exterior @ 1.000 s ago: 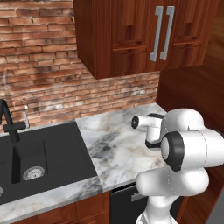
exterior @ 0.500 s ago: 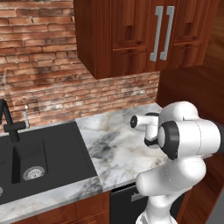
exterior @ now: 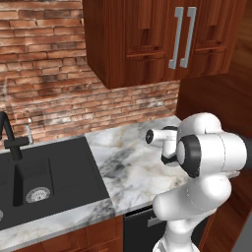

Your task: Take the bottled waters from the counter and place them in the freezer to freeze. Close the freezer door after placing the bottles.

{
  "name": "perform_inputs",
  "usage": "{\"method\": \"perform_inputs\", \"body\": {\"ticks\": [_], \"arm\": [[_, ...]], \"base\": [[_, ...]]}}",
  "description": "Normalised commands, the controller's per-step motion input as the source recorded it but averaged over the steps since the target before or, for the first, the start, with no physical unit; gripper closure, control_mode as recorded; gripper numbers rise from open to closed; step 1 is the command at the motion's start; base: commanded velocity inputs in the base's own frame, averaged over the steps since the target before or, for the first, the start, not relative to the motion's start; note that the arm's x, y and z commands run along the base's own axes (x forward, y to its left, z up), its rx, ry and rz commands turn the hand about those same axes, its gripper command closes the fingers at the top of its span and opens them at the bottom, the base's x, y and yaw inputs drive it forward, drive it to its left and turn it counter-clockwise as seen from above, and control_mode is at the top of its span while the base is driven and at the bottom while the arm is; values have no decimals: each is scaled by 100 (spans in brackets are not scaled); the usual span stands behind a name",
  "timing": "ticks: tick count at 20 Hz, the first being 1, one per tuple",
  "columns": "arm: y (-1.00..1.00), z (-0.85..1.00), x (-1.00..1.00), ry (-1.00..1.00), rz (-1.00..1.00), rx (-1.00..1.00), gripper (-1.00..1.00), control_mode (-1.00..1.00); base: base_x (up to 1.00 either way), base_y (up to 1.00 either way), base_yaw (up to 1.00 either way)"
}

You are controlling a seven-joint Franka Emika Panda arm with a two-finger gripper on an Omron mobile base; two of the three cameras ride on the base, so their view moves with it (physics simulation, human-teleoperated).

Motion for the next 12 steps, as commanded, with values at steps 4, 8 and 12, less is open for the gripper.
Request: {"method": "perform_inputs", "body": {"ticks": [4, 8, 12], "arm": [[0, 14, -19, -6, 0, 0, 100, -100], [15, 57, -36, -19, 0, -8, 100, -100], [20, 72, -37, -18, 0, -6, 100, -100]], "base": [[0, 0, 0], [0, 0, 0], [0, 0, 0]]}}
